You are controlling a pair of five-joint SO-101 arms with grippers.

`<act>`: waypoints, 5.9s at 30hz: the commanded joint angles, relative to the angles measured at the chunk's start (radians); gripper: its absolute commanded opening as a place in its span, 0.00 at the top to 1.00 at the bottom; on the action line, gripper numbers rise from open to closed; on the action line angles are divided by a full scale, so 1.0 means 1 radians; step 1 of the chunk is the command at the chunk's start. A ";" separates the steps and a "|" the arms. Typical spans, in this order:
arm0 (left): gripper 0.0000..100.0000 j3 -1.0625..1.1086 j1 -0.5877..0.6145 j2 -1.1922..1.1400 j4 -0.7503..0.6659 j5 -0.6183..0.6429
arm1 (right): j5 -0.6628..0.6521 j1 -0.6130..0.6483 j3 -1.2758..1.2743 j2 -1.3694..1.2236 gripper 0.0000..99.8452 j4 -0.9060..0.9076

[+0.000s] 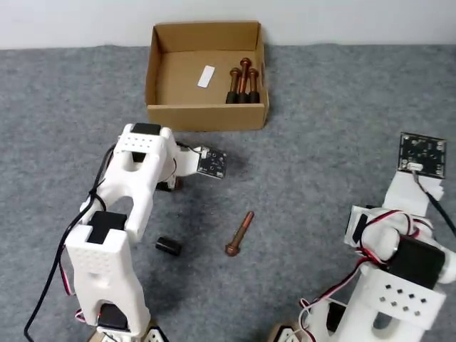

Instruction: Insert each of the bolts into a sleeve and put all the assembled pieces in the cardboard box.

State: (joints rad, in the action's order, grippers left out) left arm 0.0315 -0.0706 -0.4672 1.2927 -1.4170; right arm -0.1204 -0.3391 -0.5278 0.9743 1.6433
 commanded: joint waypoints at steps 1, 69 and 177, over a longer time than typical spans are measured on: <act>1.00 -0.111 -0.026 0.015 0.153 0.040 | 0.008 -0.008 0.012 0.015 0.99 -0.008; 1.00 0.713 -0.233 1.827 -0.227 2.082 | 0.342 0.943 -0.414 0.424 0.99 -0.481; 1.00 0.766 0.107 1.824 -0.123 1.760 | 0.190 0.748 -0.430 0.406 0.99 -0.656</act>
State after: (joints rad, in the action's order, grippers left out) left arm 0.7434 -0.0936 1.3602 1.1715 0.4304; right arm -0.0038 0.4879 -0.9989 1.3855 0.9605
